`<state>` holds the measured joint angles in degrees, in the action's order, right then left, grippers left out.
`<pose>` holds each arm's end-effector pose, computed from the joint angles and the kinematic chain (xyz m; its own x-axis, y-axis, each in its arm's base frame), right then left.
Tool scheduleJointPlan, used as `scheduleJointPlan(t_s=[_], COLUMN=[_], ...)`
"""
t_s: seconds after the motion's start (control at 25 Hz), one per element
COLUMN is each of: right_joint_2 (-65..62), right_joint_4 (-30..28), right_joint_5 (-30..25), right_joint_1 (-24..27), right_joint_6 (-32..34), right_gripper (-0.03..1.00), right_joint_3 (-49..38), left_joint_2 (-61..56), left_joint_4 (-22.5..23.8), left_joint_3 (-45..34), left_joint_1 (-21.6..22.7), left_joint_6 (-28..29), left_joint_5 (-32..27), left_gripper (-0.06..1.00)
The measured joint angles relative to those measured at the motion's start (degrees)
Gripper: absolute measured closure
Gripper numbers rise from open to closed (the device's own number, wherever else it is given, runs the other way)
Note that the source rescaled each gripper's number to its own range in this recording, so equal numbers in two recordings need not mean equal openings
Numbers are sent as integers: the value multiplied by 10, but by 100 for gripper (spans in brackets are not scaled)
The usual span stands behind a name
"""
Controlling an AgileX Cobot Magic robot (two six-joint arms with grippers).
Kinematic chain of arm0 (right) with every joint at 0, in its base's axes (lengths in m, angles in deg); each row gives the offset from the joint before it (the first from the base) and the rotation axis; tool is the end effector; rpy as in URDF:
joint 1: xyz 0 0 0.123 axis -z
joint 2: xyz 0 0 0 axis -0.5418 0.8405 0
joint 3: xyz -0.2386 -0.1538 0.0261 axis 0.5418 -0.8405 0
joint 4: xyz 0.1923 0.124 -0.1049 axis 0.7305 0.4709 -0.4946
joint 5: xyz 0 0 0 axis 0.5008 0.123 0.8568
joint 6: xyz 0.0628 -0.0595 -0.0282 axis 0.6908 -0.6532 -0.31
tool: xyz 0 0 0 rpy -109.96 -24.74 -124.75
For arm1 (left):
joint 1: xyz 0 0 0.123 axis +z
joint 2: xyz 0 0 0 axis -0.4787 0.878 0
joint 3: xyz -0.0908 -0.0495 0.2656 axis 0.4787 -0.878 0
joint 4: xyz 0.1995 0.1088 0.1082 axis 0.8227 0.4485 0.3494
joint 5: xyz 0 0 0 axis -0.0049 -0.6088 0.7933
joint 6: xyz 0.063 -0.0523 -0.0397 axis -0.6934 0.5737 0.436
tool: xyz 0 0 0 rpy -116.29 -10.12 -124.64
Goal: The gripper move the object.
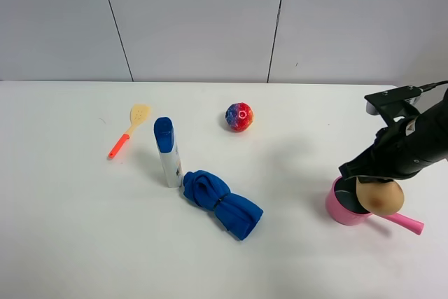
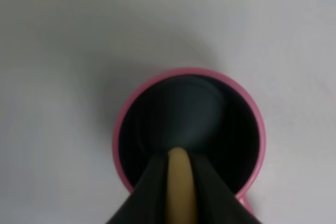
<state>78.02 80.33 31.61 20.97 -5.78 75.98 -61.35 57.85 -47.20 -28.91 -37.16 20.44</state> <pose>0.2185 0.0459 0.2078 -0.8895 -0.2970 -0.3472 -0.3031 0.9522 -0.0378 -0.0068 0.0000 0.2805 -0.4336 -0.0374 -0.9003 -0.0119 0.9993 -0.0358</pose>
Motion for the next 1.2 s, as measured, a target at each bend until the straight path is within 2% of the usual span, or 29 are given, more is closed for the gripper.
scheduleJointPlan(t_s=[0.32, 0.76, 0.84, 0.96, 1.08, 1.2], right_joint_2=[0, 42, 54, 62, 62, 62], right_joint_4=[-23, -50, -50, -50, -50, -50], right_joint_5=[46, 47, 48, 53, 65, 72], right_joint_1=[0, 0, 0, 0, 0, 0], right_joint_6=[15, 15, 15, 15, 15, 15], right_gripper=[97, 95, 90, 74, 53, 43], right_joint_3=[-4, -5, -5, -5, -5, -5], left_joint_2=[0, 0, 0, 0, 0, 0], left_joint_4=[0, 0, 0, 0, 0, 0], left_joint_3=[0, 0, 0, 0, 0, 0], left_joint_1=[0, 0, 0, 0, 0, 0], left_joint_6=[0, 0, 0, 0, 0, 0], left_joint_5=[0, 0, 0, 0, 0, 0], left_gripper=[-6, -6, -6, -6, -6, -6])
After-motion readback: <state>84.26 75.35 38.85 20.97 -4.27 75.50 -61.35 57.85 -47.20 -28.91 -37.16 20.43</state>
